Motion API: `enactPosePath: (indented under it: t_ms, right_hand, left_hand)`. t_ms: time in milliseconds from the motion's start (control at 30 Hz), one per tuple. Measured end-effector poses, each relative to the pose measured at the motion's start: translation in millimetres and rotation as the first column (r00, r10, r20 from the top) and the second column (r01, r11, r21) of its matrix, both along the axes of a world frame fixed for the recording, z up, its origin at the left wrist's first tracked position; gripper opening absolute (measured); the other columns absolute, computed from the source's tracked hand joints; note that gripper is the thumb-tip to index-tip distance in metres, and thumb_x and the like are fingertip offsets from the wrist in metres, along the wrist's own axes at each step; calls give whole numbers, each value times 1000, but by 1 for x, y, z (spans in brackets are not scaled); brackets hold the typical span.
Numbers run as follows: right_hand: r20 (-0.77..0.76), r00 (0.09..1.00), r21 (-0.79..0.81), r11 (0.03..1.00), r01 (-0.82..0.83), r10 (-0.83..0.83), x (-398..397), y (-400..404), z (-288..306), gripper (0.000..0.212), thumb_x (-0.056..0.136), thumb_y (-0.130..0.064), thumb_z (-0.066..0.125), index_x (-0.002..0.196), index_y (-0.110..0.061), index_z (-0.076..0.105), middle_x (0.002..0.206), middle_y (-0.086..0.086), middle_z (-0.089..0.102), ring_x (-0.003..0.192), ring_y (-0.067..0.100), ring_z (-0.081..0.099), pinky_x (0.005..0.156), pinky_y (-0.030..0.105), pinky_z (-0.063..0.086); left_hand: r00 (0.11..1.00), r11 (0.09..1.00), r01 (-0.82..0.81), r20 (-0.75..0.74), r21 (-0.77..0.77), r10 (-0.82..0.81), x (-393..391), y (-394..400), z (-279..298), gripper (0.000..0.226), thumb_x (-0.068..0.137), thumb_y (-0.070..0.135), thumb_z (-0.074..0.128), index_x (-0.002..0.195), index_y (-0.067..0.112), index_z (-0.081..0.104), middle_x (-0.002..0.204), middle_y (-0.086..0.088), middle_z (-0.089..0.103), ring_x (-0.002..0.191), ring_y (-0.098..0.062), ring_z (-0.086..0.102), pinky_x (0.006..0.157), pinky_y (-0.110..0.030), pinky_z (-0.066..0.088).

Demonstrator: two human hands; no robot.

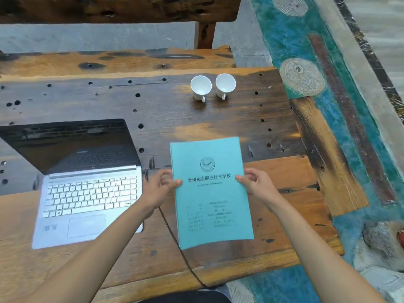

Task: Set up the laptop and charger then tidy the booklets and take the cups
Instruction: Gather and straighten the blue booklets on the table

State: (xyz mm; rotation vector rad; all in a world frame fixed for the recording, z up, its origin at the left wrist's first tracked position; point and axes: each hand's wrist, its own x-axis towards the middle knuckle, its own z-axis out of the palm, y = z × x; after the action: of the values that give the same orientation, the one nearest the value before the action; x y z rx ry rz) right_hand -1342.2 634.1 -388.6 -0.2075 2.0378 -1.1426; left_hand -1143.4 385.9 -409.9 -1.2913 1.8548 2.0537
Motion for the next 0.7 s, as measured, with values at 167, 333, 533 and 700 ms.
enactPosePath:
  t_ms: [167, 333, 533, 700]
  right_hand:
    - [149, 987, 135, 990, 37, -57, -10, -18, -49, 26, 98, -12, 67, 118, 5, 66, 110, 22, 75, 90, 26, 70, 72, 30, 55]
    - [155, 985, 227, 973, 41, -78, -18, -26, -82, 23, 97, -14, 69, 113, 2, 66, 106, 23, 76, 85, 26, 70, 71, 30, 54]
    - [190, 979, 266, 964, 25, -78, -26, -28, -104, 22, 94, -17, 72, 110, -1, 69, 93, 12, 76, 82, 23, 74, 73, 35, 62]
    - [227, 959, 288, 952, 102, -172, -29, -20, -109, 22, 84, -23, 84, 97, -9, 74, 94, 6, 79, 89, 19, 77, 75, 39, 64]
  left_hand:
    - [985, 994, -31, 174, 104, 12, -21, 0, -34, 33, 93, 19, 71, 122, 11, 57, 119, -13, 69, 104, -26, 69, 95, -42, 55]
    - [973, 999, -21, 231, 49, 9, -31, -5, -54, 37, 93, 21, 73, 125, 9, 58, 117, -10, 70, 94, -18, 70, 72, -23, 52]
    - [950, 999, 51, 309, 18, -55, -36, -16, -73, 37, 90, 19, 76, 122, 6, 64, 98, -9, 73, 92, -19, 70, 93, -37, 56]
    - [948, 998, 42, 317, -44, -26, -37, -19, -80, 23, 81, 16, 84, 102, 17, 74, 65, 13, 74, 62, 10, 68, 55, -3, 47]
